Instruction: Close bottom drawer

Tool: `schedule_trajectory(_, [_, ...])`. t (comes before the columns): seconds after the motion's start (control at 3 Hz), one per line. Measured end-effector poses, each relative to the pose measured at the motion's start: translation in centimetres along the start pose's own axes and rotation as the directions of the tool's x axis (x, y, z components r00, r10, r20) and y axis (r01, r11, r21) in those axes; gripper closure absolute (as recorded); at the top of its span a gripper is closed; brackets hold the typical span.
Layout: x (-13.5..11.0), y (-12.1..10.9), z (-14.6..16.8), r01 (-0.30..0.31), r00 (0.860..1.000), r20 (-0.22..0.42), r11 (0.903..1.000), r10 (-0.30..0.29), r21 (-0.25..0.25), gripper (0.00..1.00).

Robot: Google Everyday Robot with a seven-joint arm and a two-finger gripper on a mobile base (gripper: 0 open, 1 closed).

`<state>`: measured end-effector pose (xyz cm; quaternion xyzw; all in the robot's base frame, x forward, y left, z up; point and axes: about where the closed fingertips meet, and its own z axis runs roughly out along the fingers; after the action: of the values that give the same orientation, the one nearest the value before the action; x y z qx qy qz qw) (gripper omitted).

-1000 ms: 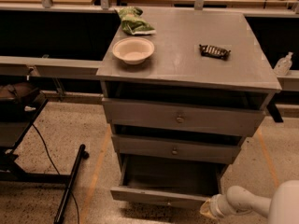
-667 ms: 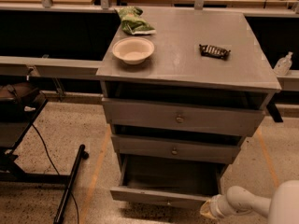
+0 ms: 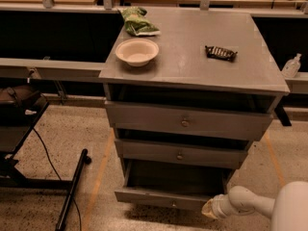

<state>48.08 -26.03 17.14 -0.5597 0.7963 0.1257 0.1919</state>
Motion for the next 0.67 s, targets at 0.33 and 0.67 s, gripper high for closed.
schedule_trajectory(0.33, [-0.1,-0.2,0.3,0.000,1.000,0.013,0.9998,-0.001,0.021,1.00])
schedule_trajectory(0.67, [-0.7,-1.6,1.6,0.017,0.997,0.068,0.9959,-0.023,0.089,1.00])
